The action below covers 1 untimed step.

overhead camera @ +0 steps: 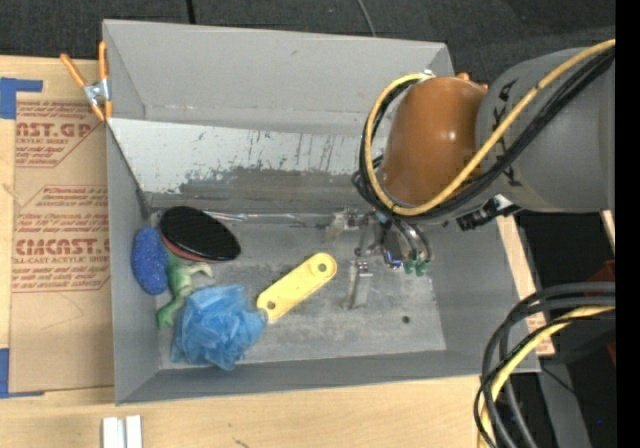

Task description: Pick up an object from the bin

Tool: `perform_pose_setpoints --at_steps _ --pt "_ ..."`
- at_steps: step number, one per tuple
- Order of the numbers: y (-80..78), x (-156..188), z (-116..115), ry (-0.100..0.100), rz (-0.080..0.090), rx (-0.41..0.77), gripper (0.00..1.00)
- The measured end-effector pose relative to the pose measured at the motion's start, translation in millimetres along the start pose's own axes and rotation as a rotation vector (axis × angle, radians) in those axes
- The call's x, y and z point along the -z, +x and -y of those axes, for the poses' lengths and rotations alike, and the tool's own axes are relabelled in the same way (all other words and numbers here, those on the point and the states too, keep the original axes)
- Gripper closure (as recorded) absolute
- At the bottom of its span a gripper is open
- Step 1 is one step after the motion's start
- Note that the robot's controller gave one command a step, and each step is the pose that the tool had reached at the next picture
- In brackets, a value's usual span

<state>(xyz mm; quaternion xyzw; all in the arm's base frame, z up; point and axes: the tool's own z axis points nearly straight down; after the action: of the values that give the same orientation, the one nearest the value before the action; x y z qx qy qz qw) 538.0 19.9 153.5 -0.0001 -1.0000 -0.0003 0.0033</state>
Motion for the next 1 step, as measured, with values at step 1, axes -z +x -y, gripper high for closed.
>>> perform_pose_setpoints --at_steps 1 --pt "-1.9 4.3 0.0 0.0 0.008 0.0 0.0"
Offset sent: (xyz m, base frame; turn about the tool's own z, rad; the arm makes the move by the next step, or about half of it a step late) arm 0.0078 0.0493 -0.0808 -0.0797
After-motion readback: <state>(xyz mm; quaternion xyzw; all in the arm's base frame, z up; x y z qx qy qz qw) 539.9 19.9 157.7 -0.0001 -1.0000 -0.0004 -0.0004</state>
